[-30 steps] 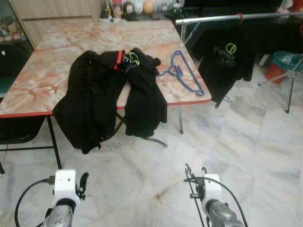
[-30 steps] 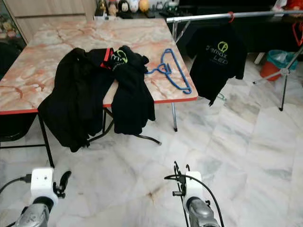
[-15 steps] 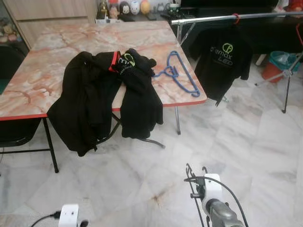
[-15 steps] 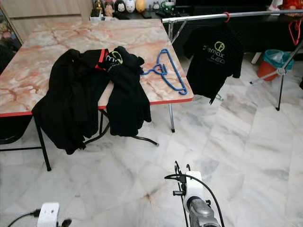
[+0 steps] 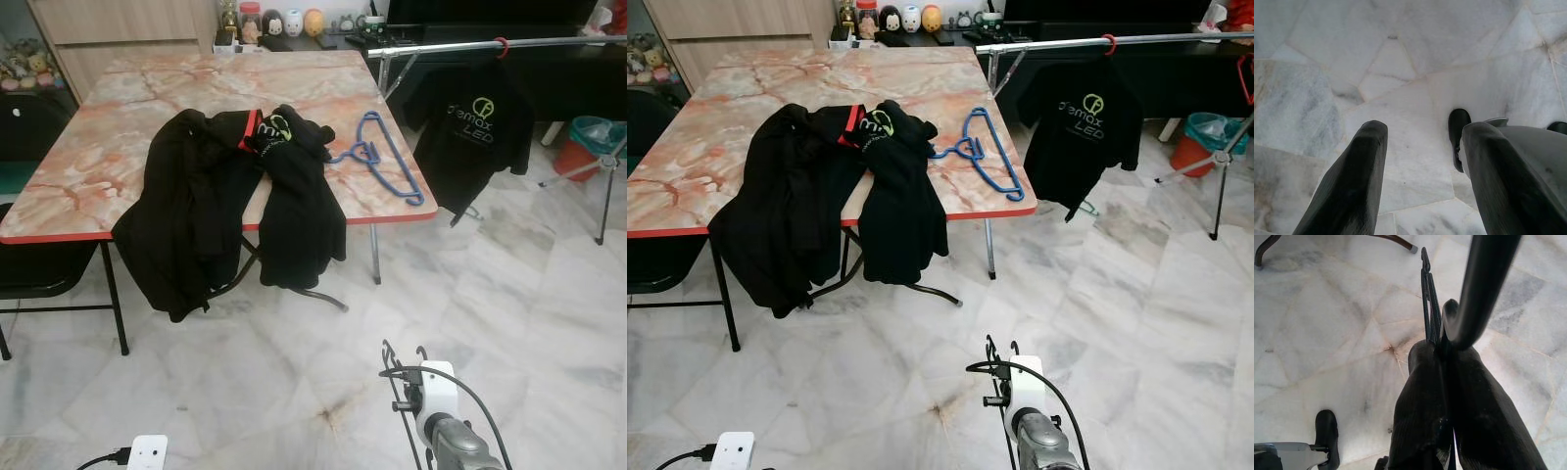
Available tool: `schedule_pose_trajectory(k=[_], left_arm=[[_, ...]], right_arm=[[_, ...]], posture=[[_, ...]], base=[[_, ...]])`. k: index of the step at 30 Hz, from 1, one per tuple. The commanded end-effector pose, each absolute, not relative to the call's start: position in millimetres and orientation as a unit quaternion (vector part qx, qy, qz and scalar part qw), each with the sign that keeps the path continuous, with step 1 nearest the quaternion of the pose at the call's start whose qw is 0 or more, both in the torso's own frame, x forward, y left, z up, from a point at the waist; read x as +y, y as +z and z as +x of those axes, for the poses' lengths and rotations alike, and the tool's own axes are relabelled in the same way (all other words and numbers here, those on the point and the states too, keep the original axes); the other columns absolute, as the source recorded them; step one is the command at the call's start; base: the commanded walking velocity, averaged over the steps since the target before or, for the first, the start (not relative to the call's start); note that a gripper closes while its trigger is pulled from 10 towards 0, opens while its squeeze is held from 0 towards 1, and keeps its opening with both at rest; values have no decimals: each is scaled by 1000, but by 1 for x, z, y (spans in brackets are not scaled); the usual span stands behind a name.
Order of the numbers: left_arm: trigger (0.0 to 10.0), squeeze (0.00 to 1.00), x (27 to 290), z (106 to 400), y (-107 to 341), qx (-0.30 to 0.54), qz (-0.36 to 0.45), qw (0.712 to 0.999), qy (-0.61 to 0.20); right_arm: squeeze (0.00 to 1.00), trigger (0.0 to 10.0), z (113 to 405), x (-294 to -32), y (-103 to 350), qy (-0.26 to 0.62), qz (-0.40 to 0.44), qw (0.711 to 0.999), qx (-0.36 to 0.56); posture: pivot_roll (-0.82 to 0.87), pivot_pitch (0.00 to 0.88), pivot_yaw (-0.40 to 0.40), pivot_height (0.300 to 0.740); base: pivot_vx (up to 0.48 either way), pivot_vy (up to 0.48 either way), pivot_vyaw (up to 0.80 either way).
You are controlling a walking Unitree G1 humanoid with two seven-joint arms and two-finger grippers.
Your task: Hang hanger
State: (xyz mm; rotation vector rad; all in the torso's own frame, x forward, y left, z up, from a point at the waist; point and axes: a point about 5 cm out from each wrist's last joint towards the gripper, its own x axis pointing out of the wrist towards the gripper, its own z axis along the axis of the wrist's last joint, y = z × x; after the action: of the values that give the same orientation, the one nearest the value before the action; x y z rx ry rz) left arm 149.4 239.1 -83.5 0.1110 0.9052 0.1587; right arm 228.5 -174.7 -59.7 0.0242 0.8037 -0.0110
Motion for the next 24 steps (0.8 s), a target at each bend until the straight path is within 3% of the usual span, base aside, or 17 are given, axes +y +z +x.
schedule_pose_trajectory(k=[1,24], left_arm=[[10000,0,236,144,-87,443,56,891,79],[10000,0,231,147,-87,440,55,893,77]], right_arm=[[0,10000,226,-178,-61,-10,11,917,398],[0,10000,227,-177,-61,-8,10,918,396]], posture=[[49,78,-33,740],[34,72,-25,740]], base=[[0,-274,0],[0,-354,0]])
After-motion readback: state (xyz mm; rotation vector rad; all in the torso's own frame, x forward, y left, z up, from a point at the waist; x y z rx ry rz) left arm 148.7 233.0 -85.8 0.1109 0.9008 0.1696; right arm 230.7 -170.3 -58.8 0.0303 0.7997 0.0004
